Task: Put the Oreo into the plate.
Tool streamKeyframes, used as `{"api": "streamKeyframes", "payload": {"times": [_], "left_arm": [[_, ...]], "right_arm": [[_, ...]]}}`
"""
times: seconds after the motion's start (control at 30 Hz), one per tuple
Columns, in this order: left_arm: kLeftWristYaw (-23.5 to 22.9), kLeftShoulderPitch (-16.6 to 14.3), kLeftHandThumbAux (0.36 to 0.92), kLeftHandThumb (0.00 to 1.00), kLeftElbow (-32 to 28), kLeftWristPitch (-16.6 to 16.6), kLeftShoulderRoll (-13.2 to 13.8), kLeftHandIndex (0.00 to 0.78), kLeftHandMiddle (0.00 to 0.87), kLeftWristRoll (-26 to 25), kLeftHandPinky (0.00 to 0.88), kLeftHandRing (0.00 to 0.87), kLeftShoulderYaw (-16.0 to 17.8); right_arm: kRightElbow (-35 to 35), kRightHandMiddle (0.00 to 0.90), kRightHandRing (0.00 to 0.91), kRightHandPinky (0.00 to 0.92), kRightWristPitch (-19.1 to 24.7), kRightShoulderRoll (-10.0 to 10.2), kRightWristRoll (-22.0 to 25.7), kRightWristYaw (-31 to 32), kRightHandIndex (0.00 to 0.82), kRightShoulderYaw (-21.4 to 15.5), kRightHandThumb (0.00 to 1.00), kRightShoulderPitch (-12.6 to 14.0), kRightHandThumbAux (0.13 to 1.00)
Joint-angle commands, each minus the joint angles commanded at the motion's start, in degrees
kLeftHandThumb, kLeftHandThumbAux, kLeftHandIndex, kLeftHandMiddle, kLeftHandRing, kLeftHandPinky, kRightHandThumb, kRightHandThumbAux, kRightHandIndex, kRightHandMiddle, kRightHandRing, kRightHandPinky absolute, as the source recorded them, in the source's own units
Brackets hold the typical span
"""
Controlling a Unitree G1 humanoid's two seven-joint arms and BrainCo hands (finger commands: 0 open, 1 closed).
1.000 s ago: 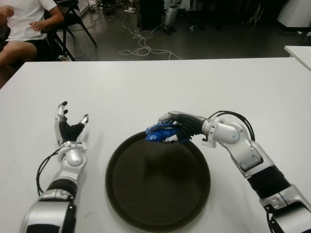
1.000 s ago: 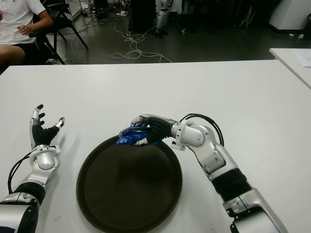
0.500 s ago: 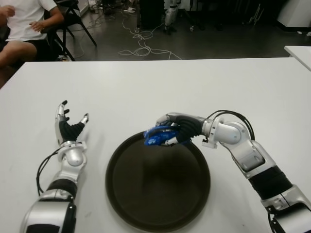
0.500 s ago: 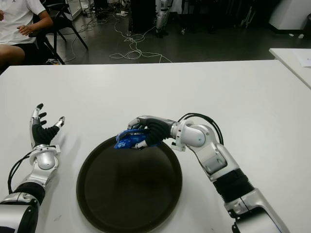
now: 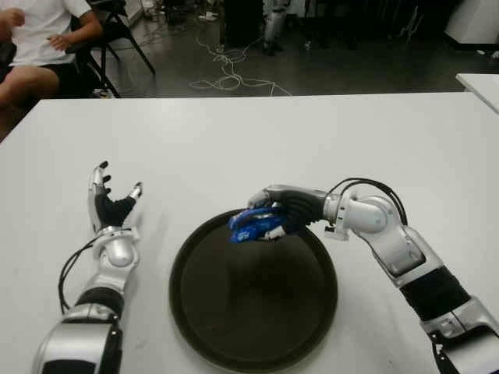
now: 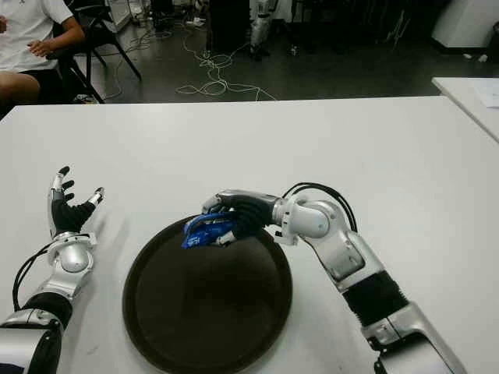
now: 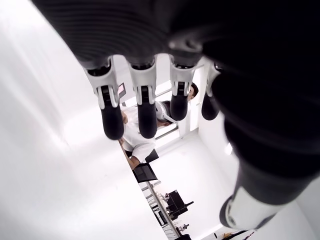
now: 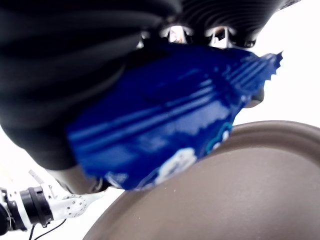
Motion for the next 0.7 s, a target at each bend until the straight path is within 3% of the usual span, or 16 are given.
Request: {"api": "streamKeyframes", "payload": {"times": [0.33,0.7], "left_arm": [[0.08,-0.01,0.766,0.245,-0.19,0.9,-0.04,0.104,0.101,0.02,0.176,0.12,-0.03],[0.63,-0.09,0.771,0.268,-0.31,1.3,-0.19,0.11,0.109,-0.05,0.177,0.129,0.04]], "right_arm": [[-0.45,0.856,0.873,0.884,-0.52,-0.26,-0.48,-0.7,0.437,0.47,0.696,0.56,0.728],[-2.2,0.861,0.874,0.882,2.55,-0.3,-1.1,-0.36,0.437,0.85,0.697,0.58,0.728]]}}
